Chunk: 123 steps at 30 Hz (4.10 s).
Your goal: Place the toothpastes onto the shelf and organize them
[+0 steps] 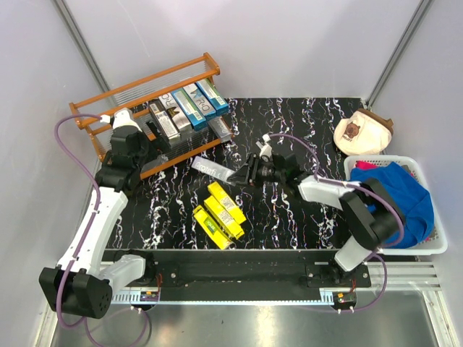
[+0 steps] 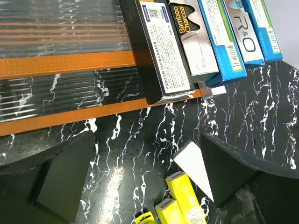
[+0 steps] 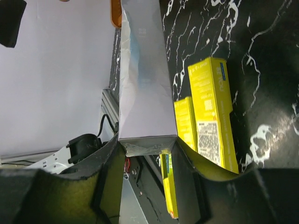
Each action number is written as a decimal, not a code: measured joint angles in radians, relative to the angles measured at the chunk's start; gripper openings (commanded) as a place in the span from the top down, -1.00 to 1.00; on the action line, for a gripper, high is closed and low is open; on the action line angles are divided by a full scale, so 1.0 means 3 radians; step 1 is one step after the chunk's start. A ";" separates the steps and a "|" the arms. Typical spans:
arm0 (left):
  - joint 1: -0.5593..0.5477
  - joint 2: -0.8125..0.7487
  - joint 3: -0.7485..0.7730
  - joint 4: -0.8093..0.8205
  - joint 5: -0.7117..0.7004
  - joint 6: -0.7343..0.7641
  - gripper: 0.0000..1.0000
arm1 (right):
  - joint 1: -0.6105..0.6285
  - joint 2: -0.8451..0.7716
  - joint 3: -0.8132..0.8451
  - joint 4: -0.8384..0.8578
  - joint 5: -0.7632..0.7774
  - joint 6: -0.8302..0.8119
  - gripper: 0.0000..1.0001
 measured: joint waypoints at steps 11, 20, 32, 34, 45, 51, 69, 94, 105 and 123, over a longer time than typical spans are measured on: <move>0.0000 0.0038 0.0020 -0.0013 0.0011 0.0120 -0.98 | -0.0131 0.1202 0.0694 0.0950 -0.0052 0.0584 1.00; 0.0000 0.0043 0.0022 -0.0020 0.0014 0.0168 -0.98 | -0.0151 0.1939 0.1213 0.1268 0.0240 0.1059 1.00; 0.0000 0.0043 0.0022 -0.0020 0.0018 0.0215 -0.98 | -0.0151 0.2590 0.1868 0.1423 0.0805 0.1448 1.00; 0.0000 0.0042 0.0022 -0.0020 0.0017 0.0226 -0.98 | -0.0151 0.2654 0.1929 0.1457 0.0847 0.1504 1.00; 0.0000 0.0033 0.0022 -0.0020 0.0017 0.0252 -0.98 | -0.0122 0.2780 0.2024 0.1506 0.1026 0.1696 0.87; 0.0000 0.0033 0.0022 -0.0020 0.0018 0.0256 -0.98 | -0.0104 0.2783 0.2024 0.1503 0.1105 0.1743 0.53; 0.0000 0.0033 0.0022 -0.0019 0.0042 0.0254 -0.98 | -0.0136 0.2427 0.1591 0.1434 0.1349 0.1568 -0.97; 0.0000 0.0037 0.0022 -0.0015 0.0446 0.0253 -0.98 | -0.0128 0.0422 0.0556 -0.0439 0.1447 -0.0333 -0.95; 0.0000 0.0123 0.0022 0.0009 0.0469 0.0238 -0.98 | 0.0347 -0.0155 0.0481 -0.1681 0.1705 -0.1099 -0.61; 0.0000 0.0186 0.0022 0.0034 0.0635 0.0237 -0.98 | 0.0833 0.0409 0.0793 -0.1926 0.1497 -0.1483 -0.31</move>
